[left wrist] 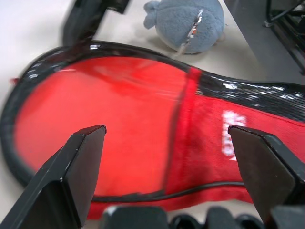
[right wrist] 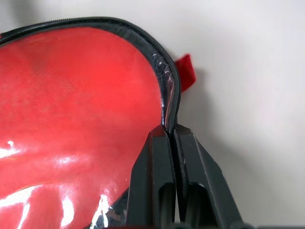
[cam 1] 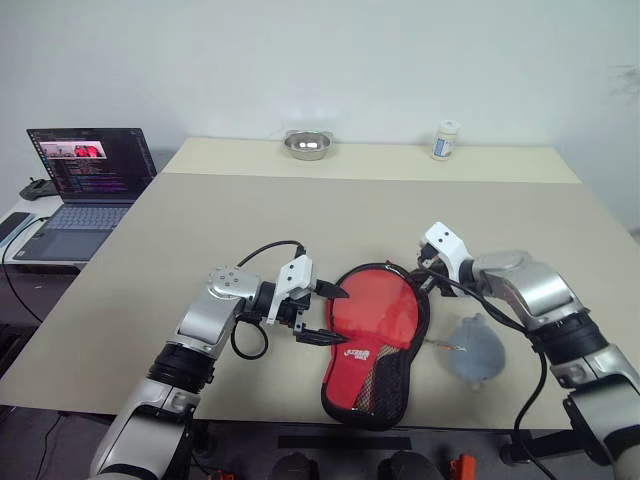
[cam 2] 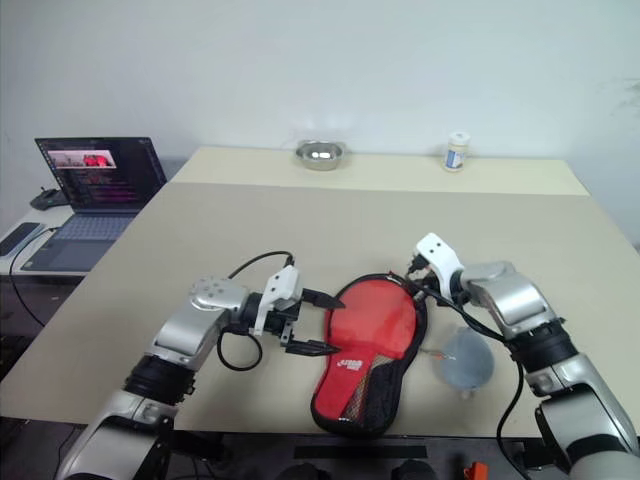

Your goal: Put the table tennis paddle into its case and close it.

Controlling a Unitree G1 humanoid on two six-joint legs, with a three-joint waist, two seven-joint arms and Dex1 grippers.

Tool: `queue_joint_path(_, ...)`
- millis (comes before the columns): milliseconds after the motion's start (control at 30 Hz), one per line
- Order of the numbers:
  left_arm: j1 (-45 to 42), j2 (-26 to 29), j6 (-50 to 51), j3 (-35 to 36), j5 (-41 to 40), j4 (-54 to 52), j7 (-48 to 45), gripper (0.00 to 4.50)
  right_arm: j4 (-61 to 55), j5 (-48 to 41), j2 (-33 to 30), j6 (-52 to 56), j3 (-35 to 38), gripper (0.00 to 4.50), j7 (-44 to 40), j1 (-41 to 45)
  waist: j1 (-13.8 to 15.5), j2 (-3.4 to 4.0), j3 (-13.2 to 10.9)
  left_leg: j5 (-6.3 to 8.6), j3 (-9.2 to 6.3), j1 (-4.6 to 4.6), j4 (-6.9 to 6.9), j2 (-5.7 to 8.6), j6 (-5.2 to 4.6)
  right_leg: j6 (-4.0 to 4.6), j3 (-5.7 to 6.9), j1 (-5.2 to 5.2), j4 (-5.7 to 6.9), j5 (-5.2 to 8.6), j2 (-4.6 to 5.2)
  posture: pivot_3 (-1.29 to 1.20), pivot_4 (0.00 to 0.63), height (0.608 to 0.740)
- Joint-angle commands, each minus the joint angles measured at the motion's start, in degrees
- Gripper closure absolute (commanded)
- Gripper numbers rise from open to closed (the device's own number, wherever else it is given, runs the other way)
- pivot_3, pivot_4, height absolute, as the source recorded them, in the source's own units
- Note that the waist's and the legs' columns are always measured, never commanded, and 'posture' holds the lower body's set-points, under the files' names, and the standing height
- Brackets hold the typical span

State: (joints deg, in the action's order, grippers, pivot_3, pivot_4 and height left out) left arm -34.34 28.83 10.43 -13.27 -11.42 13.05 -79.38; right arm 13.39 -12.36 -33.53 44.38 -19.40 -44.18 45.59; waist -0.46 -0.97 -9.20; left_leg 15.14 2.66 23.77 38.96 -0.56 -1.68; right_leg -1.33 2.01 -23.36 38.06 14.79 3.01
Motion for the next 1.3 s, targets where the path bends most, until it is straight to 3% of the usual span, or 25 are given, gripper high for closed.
queue_joint_path(33,-0.17,-0.15,1.07,0.04,-1.22,-3.51,0.66,0.00,1.76,2.52,1.48,-3.80,-0.24,4.48,-1.82,3.12,0.01,0.00,0.00,0.00,0.00,0.02,-0.01,0.00,0.00,0.00,0.00,-0.02,0.00,0.00,0.00,0.00,0.150,0.740)
queue_joint_path(733,-0.72,-2.23,2.72,-1.37,-0.91,-4.57,2.24,0.00,10.04,11.87,10.47,-10.08,-0.59,4.48,-3.28,6.61,-0.59,0.05,-0.03,-0.03,-0.01,0.06,-0.05,0.00,0.05,0.02,0.00,-0.12,0.08,-0.01,0.01,0.00,0.150,0.740)
queue_joint_path(1167,-3.64,-6.41,-1.17,-3.40,0.52,1.21,2.60,0.00,-1.25,5.74,14.06,1.56,10.66,0.27,2.82,7.45,-0.90,0.05,-0.04,-0.06,-0.06,0.08,-0.06,0.04,0.12,0.03,0.03,-0.11,0.09,-0.01,0.05,0.00,0.150,0.740)
queue_joint_path(1200,-4.07,-6.89,-1.85,-3.53,0.80,2.16,2.72,0.00,-2.70,5.25,13.77,2.50,11.88,0.03,3.56,7.19,-0.87,0.05,-0.04,-0.06,-0.06,0.09,-0.06,0.04,0.12,0.03,0.04,-0.11,0.09,-0.01,0.05,0.00,0.150,0.740)
queue_joint_path(1300,-5.39,-8.04,-4.28,-3.64,2.00,5.27,3.50,0.00,-7.61,4.53,11.40,5.30,14.74,0.03,5.22,5.29,-0.79,0.06,-0.05,-0.06,-0.10,0.11,-0.07,0.05,0.12,0.03,0.07,-0.10,0.06,-0.01,0.06,0.00,0.150,0.740)
